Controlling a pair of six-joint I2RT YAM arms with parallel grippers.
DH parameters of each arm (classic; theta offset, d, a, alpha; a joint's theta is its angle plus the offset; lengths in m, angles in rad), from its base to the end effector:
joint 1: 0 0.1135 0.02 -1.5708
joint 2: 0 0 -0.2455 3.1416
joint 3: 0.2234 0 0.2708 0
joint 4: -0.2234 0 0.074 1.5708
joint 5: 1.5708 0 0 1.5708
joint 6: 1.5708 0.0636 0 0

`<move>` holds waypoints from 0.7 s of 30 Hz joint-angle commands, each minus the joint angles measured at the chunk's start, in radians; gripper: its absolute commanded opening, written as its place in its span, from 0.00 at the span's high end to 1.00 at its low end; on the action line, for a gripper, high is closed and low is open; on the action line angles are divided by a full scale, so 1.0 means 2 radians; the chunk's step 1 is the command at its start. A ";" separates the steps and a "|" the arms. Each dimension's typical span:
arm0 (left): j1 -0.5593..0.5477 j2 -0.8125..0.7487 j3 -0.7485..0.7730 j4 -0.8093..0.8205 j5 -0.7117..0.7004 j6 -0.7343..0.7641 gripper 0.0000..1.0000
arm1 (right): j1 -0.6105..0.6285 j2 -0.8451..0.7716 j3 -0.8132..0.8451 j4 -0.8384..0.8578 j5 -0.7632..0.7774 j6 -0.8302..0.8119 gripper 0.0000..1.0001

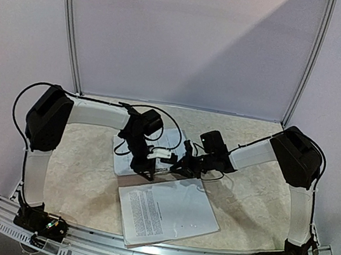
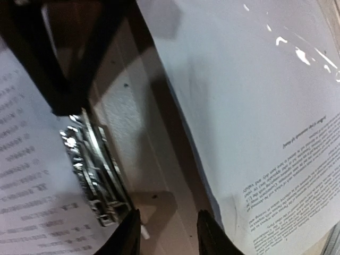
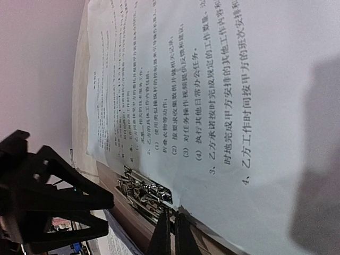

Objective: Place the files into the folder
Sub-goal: Clamp the folder with files in the spring clip on the folder.

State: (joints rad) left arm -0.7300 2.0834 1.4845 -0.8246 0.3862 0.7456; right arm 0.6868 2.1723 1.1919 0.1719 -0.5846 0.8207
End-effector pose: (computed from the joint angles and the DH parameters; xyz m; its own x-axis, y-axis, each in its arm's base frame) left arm 0.2909 -0.2925 0.0967 -0.0945 0.9279 -0.3606 0.9842 0.0325 -0.1742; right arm 0.3207 0.3083 0.0381 -0.9837 -0.0176 -0.1788 -0.1522 0.6104 0.7773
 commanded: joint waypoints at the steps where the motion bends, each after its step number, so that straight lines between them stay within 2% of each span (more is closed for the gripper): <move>1: -0.003 0.016 0.049 0.001 -0.035 -0.010 0.61 | -0.006 0.074 -0.054 -0.174 0.135 -0.026 1.00; 8: -0.002 0.033 0.046 0.043 -0.064 -0.035 0.62 | 0.001 0.069 -0.068 -0.194 0.142 -0.042 1.00; 14: -0.003 0.047 0.048 0.055 -0.025 -0.051 0.62 | 0.012 0.065 -0.083 -0.226 0.187 -0.061 1.00; 21: -0.009 0.034 0.011 0.098 -0.016 -0.038 0.61 | 0.014 0.060 -0.093 -0.212 0.136 -0.063 1.00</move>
State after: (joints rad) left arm -0.7311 2.1590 1.5478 -0.6849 0.3283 0.6605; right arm 0.7170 2.1437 1.1419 0.2016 -0.4877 0.7616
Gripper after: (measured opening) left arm 0.399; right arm 0.009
